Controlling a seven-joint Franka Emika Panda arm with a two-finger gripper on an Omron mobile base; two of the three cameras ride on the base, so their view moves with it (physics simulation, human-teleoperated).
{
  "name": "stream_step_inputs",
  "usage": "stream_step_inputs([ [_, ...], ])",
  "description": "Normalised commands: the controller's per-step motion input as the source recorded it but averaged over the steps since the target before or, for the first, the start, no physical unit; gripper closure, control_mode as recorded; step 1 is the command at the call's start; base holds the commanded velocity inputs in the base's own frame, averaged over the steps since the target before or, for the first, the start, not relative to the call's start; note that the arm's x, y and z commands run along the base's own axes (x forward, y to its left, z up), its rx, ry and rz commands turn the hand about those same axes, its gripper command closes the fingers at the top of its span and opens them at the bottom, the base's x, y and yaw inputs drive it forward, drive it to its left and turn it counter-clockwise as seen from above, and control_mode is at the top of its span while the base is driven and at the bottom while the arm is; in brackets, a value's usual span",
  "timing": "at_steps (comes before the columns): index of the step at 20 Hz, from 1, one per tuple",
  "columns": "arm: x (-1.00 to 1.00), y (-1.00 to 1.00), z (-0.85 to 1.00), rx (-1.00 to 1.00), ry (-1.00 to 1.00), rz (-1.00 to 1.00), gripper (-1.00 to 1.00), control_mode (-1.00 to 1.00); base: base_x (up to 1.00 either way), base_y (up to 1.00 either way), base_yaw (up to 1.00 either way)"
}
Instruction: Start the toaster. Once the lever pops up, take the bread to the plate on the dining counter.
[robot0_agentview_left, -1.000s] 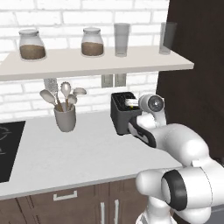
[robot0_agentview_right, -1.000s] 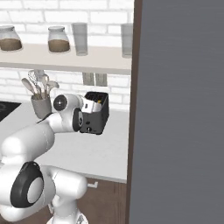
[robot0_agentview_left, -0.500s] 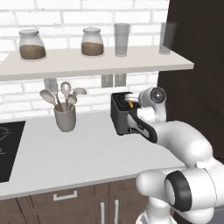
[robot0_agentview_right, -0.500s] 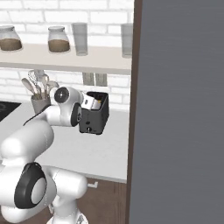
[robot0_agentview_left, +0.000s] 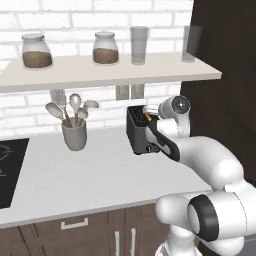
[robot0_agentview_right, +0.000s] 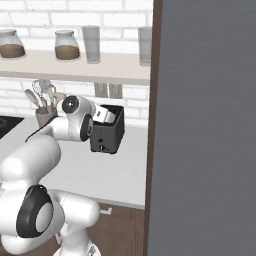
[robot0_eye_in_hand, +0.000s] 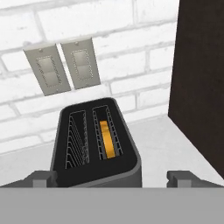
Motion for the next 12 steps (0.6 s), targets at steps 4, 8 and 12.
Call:
stream_step_inputs([
  [4,0.00,0.00,0.00,0.00,0.00,0.00,-1.00,-1.00,0.00,0.00,0.00],
  [8,0.00,0.00,0.00,0.00,0.00,0.00,-1.00,-1.00,0.00,0.00,0.00],
  [12,0.00,0.00,0.00,0.00,0.00,0.00,-1.00,-1.00,0.00,0.00,0.00],
])
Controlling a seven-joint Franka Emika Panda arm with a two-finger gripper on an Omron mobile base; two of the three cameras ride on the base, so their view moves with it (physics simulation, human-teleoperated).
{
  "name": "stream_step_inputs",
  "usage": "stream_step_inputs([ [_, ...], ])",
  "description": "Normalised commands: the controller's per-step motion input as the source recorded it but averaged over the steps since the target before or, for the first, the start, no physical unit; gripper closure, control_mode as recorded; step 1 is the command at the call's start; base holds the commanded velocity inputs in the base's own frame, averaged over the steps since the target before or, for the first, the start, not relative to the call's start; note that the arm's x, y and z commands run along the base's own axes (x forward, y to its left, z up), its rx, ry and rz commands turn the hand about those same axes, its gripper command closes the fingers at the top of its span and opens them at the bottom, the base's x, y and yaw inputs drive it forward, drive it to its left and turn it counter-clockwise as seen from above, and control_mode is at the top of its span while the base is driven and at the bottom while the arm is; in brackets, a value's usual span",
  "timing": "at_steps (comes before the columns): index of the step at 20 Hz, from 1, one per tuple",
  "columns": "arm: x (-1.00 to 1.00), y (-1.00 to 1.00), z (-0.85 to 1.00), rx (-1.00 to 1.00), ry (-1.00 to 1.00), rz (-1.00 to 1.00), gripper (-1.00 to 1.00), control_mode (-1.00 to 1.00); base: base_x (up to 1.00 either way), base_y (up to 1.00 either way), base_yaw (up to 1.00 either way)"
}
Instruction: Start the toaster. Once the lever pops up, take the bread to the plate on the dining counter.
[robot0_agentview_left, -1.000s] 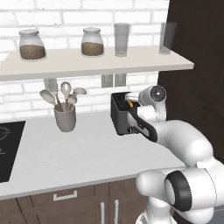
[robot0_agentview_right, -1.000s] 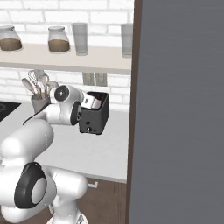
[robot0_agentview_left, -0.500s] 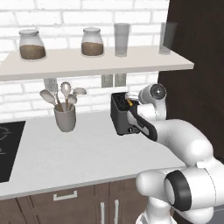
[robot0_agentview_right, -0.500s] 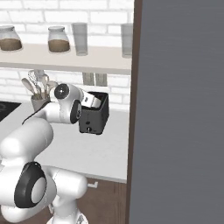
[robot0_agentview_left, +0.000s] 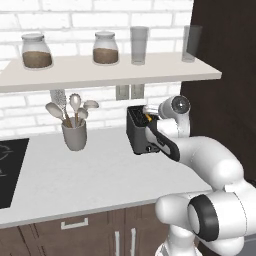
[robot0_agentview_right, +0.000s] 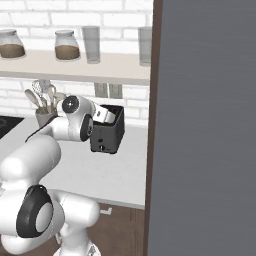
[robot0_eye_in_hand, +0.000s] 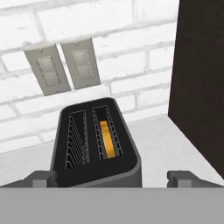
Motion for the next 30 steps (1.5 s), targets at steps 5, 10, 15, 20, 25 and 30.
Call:
stream_step_inputs([
  [5,0.00,0.00,0.00,0.00,0.00,0.00,-1.00,-1.00,0.00,0.00,0.00],
  [10,0.00,0.00,0.00,0.00,0.00,0.00,-1.00,-1.00,0.00,0.00,0.00],
  [15,0.00,0.00,0.00,0.00,0.00,0.00,-1.00,-1.00,0.00,0.00,0.00],
  [20,0.00,0.00,0.00,0.00,0.00,0.00,-1.00,-1.00,0.00,0.00,0.00],
  [25,0.00,0.00,0.00,0.00,0.00,0.00,-1.00,-1.00,0.00,0.00,0.00],
  [30,0.00,0.00,0.00,0.00,0.00,0.00,-1.00,-1.00,0.00,0.00,0.00],
])
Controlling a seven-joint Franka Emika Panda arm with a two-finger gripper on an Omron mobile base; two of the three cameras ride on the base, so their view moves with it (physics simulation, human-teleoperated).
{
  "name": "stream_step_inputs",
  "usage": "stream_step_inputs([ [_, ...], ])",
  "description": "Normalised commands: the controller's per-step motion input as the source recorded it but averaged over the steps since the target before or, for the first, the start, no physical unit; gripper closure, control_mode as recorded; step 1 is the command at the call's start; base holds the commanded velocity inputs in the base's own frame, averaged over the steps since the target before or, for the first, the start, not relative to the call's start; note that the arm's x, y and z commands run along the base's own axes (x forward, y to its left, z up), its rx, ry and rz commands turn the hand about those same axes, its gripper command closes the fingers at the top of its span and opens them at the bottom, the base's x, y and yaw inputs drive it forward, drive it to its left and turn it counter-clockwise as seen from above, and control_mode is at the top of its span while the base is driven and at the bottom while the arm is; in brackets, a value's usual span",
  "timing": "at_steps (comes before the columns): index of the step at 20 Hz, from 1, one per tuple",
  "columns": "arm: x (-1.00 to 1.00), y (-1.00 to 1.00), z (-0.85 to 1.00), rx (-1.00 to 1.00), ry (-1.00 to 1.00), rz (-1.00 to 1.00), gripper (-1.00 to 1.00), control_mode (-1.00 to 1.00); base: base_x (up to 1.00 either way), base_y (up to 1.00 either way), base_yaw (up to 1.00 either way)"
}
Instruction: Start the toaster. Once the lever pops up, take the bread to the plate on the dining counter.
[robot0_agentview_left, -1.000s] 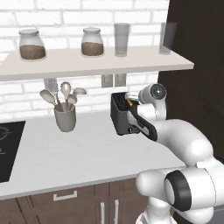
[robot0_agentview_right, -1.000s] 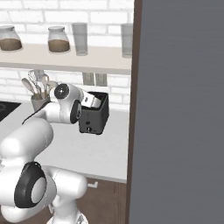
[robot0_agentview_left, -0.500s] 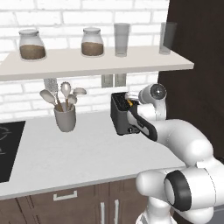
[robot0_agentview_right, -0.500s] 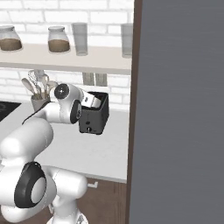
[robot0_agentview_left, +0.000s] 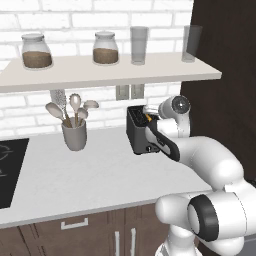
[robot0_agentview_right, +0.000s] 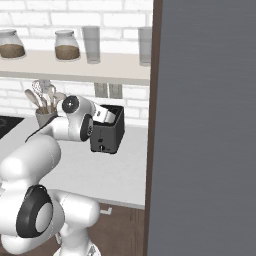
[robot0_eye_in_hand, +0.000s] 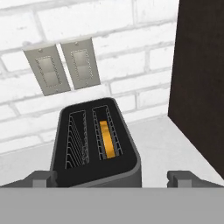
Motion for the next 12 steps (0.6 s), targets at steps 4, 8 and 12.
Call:
stream_step_inputs([
  [4,0.00,0.00,0.00,0.00,0.00,0.00,-1.00,-1.00,0.00,0.00,0.00],
  [8,0.00,0.00,0.00,0.00,0.00,0.00,-1.00,-1.00,0.00,0.00,0.00],
  [12,0.00,0.00,0.00,0.00,0.00,0.00,-1.00,-1.00,0.00,0.00,0.00],
])
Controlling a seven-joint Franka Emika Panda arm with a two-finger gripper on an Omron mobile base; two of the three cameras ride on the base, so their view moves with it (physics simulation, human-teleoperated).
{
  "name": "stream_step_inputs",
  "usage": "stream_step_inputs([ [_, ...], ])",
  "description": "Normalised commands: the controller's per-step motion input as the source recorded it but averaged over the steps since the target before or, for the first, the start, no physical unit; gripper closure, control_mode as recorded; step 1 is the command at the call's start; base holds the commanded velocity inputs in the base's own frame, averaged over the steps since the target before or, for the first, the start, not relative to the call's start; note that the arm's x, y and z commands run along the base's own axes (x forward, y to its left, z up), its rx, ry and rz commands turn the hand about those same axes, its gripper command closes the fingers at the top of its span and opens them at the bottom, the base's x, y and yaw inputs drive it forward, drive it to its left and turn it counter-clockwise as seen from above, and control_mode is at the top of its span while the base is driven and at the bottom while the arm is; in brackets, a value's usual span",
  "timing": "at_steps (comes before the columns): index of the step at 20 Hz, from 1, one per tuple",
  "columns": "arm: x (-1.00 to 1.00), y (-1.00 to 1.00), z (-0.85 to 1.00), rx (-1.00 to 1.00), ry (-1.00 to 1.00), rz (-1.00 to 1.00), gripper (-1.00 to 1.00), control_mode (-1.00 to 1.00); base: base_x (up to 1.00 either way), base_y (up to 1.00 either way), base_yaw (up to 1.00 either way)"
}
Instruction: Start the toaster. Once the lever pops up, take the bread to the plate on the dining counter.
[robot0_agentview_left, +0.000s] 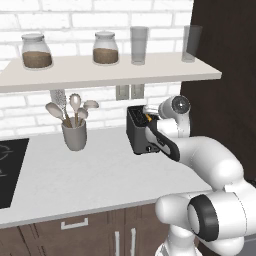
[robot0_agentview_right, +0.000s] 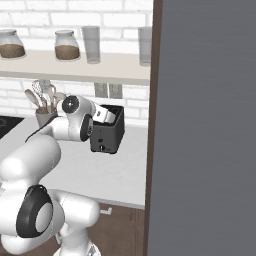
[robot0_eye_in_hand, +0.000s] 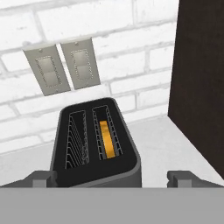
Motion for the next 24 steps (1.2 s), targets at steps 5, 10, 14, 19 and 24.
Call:
stream_step_inputs([
  [5,0.00,0.00,0.00,0.00,0.00,0.00,-1.00,-1.00,0.00,0.00,0.00],
  [10,0.00,0.00,0.00,0.00,0.00,0.00,-1.00,-1.00,0.00,0.00,0.00],
  [14,0.00,0.00,0.00,0.00,0.00,0.00,-1.00,-1.00,0.00,0.00,0.00],
  [19,0.00,0.00,0.00,0.00,0.00,0.00,-1.00,-1.00,0.00,0.00,0.00],
  [24,0.00,0.00,0.00,0.00,0.00,0.00,-1.00,-1.00,0.00,0.00,0.00],
])
